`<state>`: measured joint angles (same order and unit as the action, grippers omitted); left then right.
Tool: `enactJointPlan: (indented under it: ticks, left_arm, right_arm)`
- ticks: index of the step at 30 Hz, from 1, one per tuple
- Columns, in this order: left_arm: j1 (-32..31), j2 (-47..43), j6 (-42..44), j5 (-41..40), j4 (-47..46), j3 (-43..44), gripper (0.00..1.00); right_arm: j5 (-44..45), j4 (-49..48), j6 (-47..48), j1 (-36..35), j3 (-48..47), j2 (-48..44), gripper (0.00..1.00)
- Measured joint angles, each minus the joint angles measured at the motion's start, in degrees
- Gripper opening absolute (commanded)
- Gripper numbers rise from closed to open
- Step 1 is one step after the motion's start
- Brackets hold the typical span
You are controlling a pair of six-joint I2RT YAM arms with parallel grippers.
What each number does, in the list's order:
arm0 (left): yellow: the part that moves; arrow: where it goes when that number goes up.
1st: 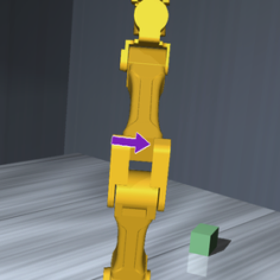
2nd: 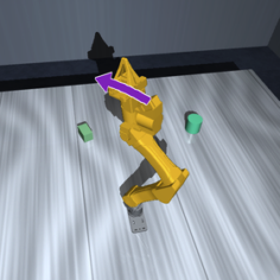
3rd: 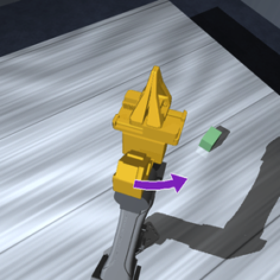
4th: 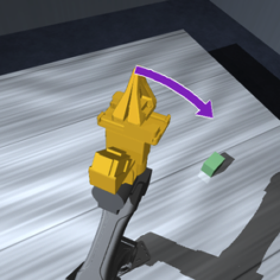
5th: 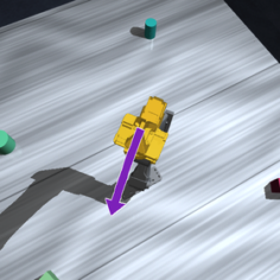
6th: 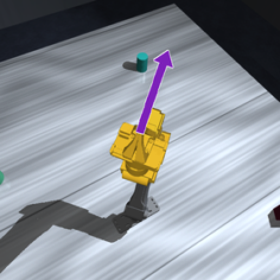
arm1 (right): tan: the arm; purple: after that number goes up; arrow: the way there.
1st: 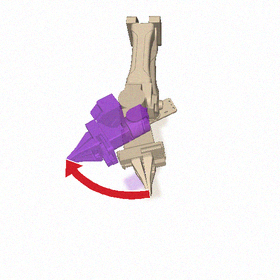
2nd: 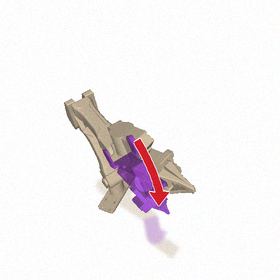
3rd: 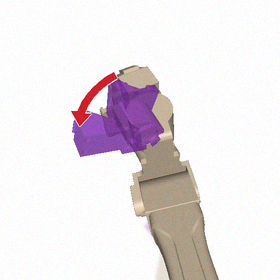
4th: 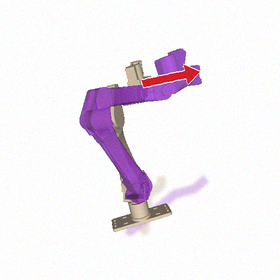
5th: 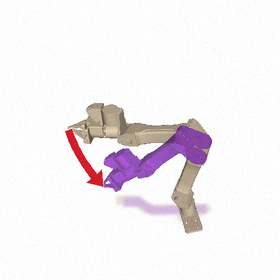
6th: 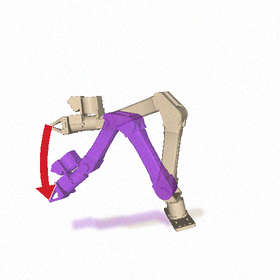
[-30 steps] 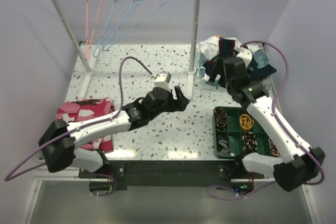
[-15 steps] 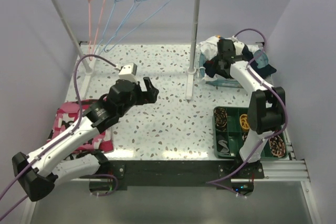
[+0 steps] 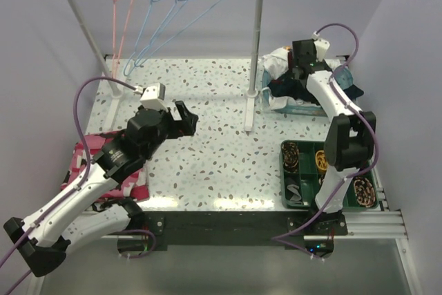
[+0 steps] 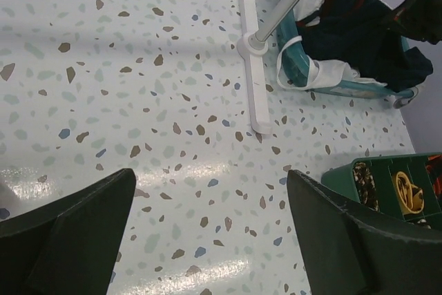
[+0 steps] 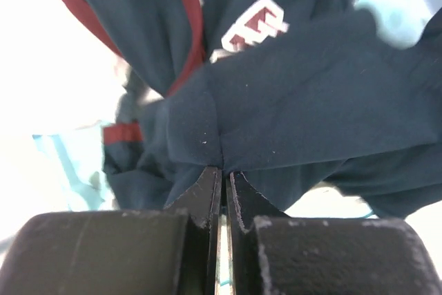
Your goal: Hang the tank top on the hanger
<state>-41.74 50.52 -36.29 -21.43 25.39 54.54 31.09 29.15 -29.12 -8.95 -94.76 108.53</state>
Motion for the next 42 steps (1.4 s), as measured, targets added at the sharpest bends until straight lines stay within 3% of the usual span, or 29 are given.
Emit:
enactJointPlan:
  ticks: [11,19,32,42]
  left_arm:
    - [0.1,-0.1,1.6,0.0,-1.3,2.7,0.97]
    - [0.1,0.7,2.9,0.2,-2.1,3.5,0.97]
    - [0.1,0.5,4.0,0.0,-2.5,5.9,0.97]
    - [0.1,0.0,4.5,-0.9,-3.5,6.8,0.98]
  right_arm:
    - [2.3,5.3,4.6,0.5,-18.6,-6.5,0.0]
    - [-4.3,10.3,6.7,0.6,-36.0,-7.7,0.0]
    - [-23.8,9.0,2.0,0.7,-39.5,-21.9,0.0]
    - [-41.3,-8.3,-16.0,-0.3,-40.4,-24.9,0.0]
